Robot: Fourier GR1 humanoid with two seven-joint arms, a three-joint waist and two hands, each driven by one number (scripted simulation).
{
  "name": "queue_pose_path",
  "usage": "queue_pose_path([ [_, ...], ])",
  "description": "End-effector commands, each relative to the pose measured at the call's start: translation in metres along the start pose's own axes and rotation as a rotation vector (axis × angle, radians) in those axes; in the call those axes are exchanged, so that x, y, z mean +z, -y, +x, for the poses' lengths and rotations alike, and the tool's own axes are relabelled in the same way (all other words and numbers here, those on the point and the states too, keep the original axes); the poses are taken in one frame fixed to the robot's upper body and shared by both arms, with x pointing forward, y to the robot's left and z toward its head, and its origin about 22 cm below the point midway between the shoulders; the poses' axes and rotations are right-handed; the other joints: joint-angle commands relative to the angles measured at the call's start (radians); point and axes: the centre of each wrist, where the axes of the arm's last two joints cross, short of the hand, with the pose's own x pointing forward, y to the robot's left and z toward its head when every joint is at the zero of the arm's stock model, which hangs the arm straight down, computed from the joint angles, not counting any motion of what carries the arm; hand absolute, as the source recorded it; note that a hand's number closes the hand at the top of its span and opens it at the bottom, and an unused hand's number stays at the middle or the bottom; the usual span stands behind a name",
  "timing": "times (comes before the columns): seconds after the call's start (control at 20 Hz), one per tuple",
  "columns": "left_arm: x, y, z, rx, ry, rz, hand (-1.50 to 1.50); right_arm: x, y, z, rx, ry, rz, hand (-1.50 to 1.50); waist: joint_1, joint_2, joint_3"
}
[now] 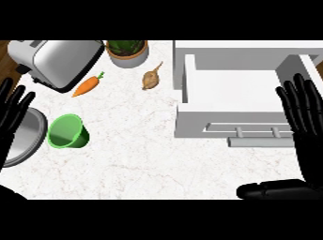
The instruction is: Pick up the cup, place it into the drawer and close the drawer
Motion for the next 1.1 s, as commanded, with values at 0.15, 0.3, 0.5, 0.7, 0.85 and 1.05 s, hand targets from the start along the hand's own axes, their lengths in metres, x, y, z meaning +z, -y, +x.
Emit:
queue_pose_path([
  [0.15, -0.006, -0.049, -0.036, 0.133, -0.088, -0.002, -1.5, -0.013, 0.023, -0.024, -0.015, -0.087, 0.079, -1.5, -0.005, 0.0, 0.002],
  [0.3, -0.019, -0.081, -0.031, 0.074, -0.108, 0.017, -1.5, -0.032, 0.0, -0.008, -0.021, -0.067, 0.077, -1.5, -0.007, -0.001, 0.001],
  [0.5, -0.009, -0.077, -0.064, 0.079, -0.172, 0.043, -1.5, -0.041, 0.016, -0.009, -0.003, -0.066, 0.074, -1.5, -0.004, -0.002, 0.002],
  [0.7, 0.001, -0.108, -0.091, 0.052, -0.229, 0.044, -1.5, -0.047, 0.013, -0.016, -0.009, -0.037, 0.062, -1.5, -0.008, 0.0, 0.001],
  [0.85, 0.032, -0.099, -0.116, 0.019, -0.252, 0.092, -1.5, -0.039, 0.03, -0.001, 0.009, -0.024, 0.064, -1.5, -0.008, -0.002, 0.001],
  [1.05, 0.021, -0.105, -0.14, 0.003, -0.288, 0.11, -1.5, -0.043, 0.02, -0.007, 0.004, -0.022, 0.063, -1.5, -0.009, -0.001, 0.001],
])
